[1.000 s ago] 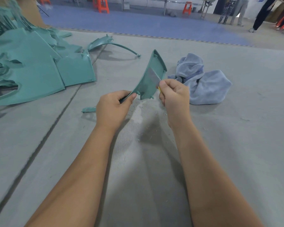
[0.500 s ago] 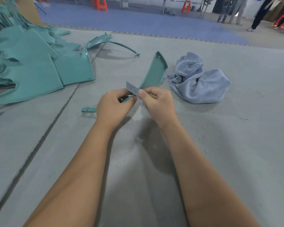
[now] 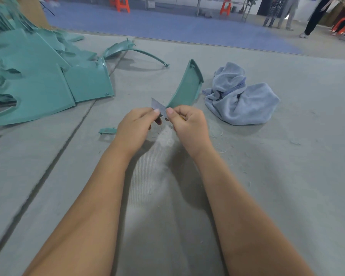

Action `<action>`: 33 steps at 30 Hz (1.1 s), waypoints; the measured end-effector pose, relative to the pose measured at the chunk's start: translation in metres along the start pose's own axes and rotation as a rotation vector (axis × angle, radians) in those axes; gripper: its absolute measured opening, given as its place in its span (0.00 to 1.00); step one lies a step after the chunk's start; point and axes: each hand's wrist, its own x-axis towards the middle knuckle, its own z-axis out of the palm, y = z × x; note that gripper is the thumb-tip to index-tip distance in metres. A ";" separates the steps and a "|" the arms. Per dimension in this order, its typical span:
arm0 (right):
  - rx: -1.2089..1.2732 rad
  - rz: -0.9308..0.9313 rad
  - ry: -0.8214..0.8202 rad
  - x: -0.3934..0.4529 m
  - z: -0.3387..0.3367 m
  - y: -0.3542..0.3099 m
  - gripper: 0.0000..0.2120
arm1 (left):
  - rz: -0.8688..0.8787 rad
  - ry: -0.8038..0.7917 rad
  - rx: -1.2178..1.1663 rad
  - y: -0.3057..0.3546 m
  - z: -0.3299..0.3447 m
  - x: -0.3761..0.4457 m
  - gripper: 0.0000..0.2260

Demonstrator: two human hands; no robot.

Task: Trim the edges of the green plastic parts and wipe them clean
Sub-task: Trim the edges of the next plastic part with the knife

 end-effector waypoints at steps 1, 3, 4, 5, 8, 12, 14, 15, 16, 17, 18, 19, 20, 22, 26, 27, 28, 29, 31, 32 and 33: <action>0.000 0.000 0.008 0.000 0.001 0.000 0.16 | 0.002 0.006 0.025 0.000 0.000 0.000 0.20; -0.016 -0.007 0.021 -0.001 0.002 -0.001 0.16 | 0.025 0.013 0.054 -0.001 0.001 -0.001 0.20; -0.029 -0.010 0.026 -0.001 0.002 -0.001 0.16 | 0.033 0.013 0.057 -0.001 0.002 -0.001 0.20; -0.040 -0.012 0.031 -0.001 0.002 -0.001 0.17 | 0.036 0.015 0.062 -0.002 0.002 0.000 0.20; -0.093 -0.019 0.065 0.000 0.002 -0.003 0.17 | 0.030 0.032 0.087 -0.003 0.003 0.001 0.20; -0.138 -0.026 0.103 -0.001 0.006 -0.007 0.18 | 0.054 0.054 0.072 -0.004 0.005 0.000 0.21; -0.138 -0.031 0.137 -0.001 0.007 -0.009 0.18 | 0.064 0.059 0.056 -0.006 0.006 0.001 0.20; -0.138 -0.032 0.152 -0.001 0.006 -0.009 0.18 | 0.071 0.061 0.052 -0.006 0.007 0.001 0.19; -0.141 -0.033 0.161 0.000 0.005 -0.009 0.17 | 0.079 0.059 0.050 -0.006 0.008 0.001 0.17; -0.144 -0.033 0.165 0.000 0.005 -0.009 0.17 | 0.086 0.056 0.049 -0.006 0.009 0.001 0.16; -0.143 -0.032 0.168 0.001 0.004 -0.010 0.18 | 0.092 0.051 0.045 -0.006 0.009 0.001 0.14; -0.136 -0.030 0.171 0.002 0.003 -0.010 0.19 | 0.094 0.046 0.037 -0.006 0.009 0.001 0.11; -0.127 -0.028 0.176 0.004 0.002 -0.011 0.21 | 0.095 0.043 0.028 -0.006 0.009 0.001 0.09; -0.111 -0.025 0.183 0.007 0.000 -0.012 0.23 | 0.093 0.046 0.038 -0.008 0.010 0.003 0.07; -0.047 -0.029 0.191 0.009 0.003 -0.013 0.22 | 0.101 0.078 0.071 -0.012 0.013 0.006 0.08; -0.025 -0.027 0.199 0.010 0.003 -0.014 0.20 | 0.097 0.083 0.068 -0.013 0.013 0.006 0.08; 0.005 -0.028 0.218 0.012 0.001 -0.014 0.19 | 0.091 0.082 0.062 -0.014 0.013 0.005 0.08; 0.040 -0.031 0.245 0.016 -0.002 -0.015 0.18 | 0.083 0.077 0.056 -0.014 0.013 0.004 0.08; 0.086 -0.047 0.290 0.024 -0.010 -0.015 0.18 | 0.080 0.074 0.061 -0.014 0.014 0.002 0.07; 0.090 -0.055 0.305 0.027 -0.012 -0.015 0.19 | 0.087 0.077 0.070 -0.014 0.013 0.002 0.07; 0.090 -0.060 0.316 0.029 -0.014 -0.014 0.18 | 0.092 0.081 0.075 -0.013 0.013 0.003 0.06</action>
